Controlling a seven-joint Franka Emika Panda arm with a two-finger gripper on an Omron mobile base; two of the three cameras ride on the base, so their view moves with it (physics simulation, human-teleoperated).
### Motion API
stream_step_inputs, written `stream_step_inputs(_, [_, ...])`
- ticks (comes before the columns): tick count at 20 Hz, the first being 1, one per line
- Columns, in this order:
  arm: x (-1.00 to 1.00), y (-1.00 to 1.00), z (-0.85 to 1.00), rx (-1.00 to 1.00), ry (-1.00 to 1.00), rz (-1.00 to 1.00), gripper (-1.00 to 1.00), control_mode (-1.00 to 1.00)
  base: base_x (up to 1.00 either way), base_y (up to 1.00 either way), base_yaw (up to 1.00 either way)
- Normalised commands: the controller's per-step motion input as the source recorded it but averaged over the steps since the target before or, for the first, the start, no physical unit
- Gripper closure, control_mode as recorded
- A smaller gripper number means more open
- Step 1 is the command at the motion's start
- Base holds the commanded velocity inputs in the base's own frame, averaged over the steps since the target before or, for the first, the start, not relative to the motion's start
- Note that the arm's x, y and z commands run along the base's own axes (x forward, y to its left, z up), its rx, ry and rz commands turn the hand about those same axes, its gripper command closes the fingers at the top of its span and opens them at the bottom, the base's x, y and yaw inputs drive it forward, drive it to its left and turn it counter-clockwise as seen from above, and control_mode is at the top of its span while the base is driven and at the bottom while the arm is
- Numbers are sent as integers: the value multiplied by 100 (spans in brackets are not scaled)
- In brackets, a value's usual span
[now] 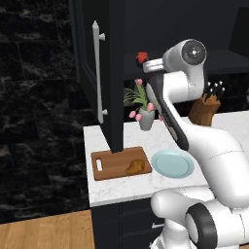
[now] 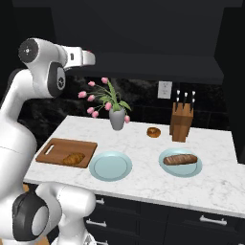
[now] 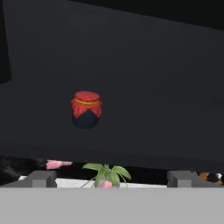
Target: From the different types of pastries on the counter, select a croissant and place it on the cutting board. Then retrieve a jar of jam from the cabinet and place it alongside the croissant on the cutting board.
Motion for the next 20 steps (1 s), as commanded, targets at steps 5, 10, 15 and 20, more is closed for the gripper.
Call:
stream_step_inputs(5, [18,0,5,0,8,-8,-100,-100,0,0,0])
stream_step_inputs(10, [22,0,1,0,14,0,-100,-100,0,0,0])
stream_step_inputs(15, [4,0,-2,0,2,0,-100,-100,0,0,0])
stream_step_inputs(20, [0,-1,-7,1,-6,0,-100,-100,0,0,0])
